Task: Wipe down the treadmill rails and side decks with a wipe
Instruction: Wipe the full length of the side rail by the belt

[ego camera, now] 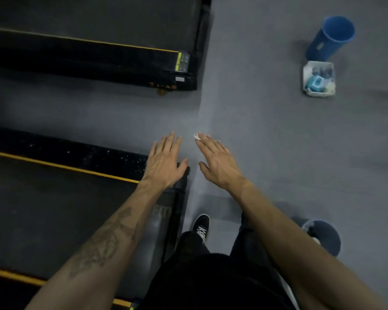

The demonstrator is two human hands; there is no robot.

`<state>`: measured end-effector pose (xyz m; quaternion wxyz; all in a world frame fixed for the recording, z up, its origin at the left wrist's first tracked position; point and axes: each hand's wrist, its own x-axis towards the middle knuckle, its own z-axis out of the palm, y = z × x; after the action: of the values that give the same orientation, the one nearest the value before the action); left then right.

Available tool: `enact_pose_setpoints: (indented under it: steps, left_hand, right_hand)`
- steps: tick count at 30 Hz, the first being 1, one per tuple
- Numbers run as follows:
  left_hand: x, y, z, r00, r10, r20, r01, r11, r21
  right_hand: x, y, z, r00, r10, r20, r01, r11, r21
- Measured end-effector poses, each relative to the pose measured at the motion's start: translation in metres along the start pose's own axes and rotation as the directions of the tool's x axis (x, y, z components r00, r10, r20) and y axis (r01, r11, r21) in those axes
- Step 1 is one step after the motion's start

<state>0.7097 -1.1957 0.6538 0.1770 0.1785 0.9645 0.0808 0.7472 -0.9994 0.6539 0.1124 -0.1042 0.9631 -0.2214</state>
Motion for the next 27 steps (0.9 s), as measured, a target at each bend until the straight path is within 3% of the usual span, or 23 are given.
enact_pose_setpoints:
  steps: [6, 12, 19, 27]
  left_hand:
    - [0.018, 0.012, 0.000, 0.978, -0.208, -0.025, 0.206, 0.977, -0.052]
    - [0.042, 0.044, 0.006, 0.918, -0.392, -0.065, 0.379, 0.913, -0.149]
    - [0.065, 0.055, 0.009, 0.806, -0.586, -0.088, 0.553, 0.797, -0.245]
    - [0.083, 0.005, -0.002, 0.665, -0.742, -0.090, 0.689, 0.655, -0.309]
  right_hand:
    - [0.042, 0.024, -0.017, 0.981, -0.144, 0.132, 0.148, 0.989, -0.016]
    - [0.086, 0.055, -0.047, 0.900, -0.352, 0.257, 0.379, 0.924, -0.060]
    - [0.144, 0.071, -0.056, 0.800, -0.496, 0.337, 0.546, 0.835, -0.068]
    - [0.227, 0.033, -0.048, 0.629, -0.609, 0.484, 0.719, 0.691, -0.065]
